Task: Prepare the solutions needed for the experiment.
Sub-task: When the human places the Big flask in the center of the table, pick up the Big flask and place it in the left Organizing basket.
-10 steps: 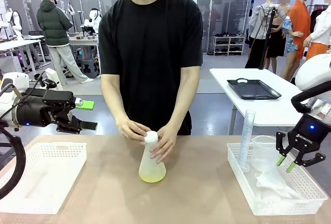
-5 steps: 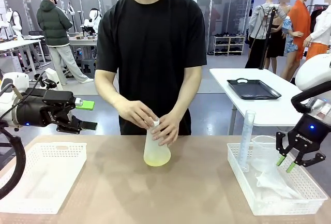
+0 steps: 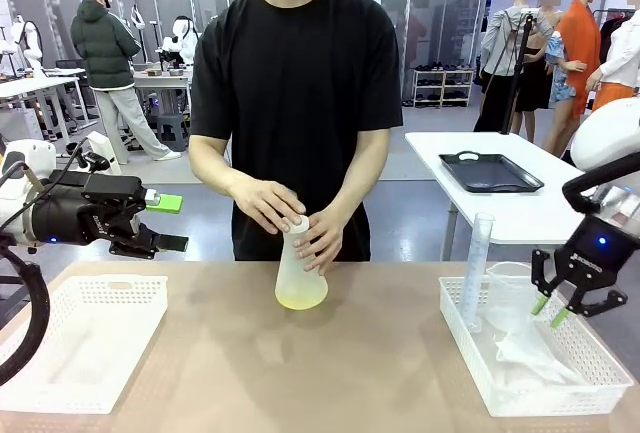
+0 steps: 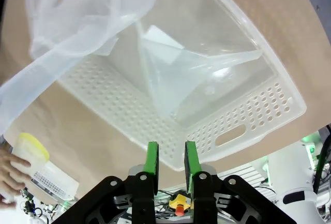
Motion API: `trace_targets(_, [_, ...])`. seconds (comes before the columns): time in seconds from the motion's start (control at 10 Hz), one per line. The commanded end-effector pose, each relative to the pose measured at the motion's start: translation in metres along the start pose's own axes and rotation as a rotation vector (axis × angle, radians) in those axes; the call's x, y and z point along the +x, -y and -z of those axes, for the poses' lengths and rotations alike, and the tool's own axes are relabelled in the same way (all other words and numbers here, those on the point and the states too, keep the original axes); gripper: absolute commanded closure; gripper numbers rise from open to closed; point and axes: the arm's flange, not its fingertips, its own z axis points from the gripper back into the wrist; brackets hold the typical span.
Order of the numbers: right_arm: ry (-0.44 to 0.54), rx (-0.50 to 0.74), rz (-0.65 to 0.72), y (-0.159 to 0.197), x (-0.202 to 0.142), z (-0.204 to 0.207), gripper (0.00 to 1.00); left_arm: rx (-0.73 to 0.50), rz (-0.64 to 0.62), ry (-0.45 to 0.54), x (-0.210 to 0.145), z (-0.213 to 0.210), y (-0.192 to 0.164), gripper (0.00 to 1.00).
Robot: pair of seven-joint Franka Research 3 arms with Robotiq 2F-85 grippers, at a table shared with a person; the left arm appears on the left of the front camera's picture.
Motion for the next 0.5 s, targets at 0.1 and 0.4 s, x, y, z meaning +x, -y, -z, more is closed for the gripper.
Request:
trace_targets(0.1, [0.071, 0.186, -0.103, -0.013, -0.050, -0.026, 0.71, -0.024, -0.009, 0.015, 0.001, 0.002, 0.002, 0.00])
trace_targets(0.4, [0.001, 0.532, -0.339, -0.013, -0.097, -0.056, 0.71, -0.024, -0.009, 0.015, 0.001, 0.002, 0.002, 0.00])
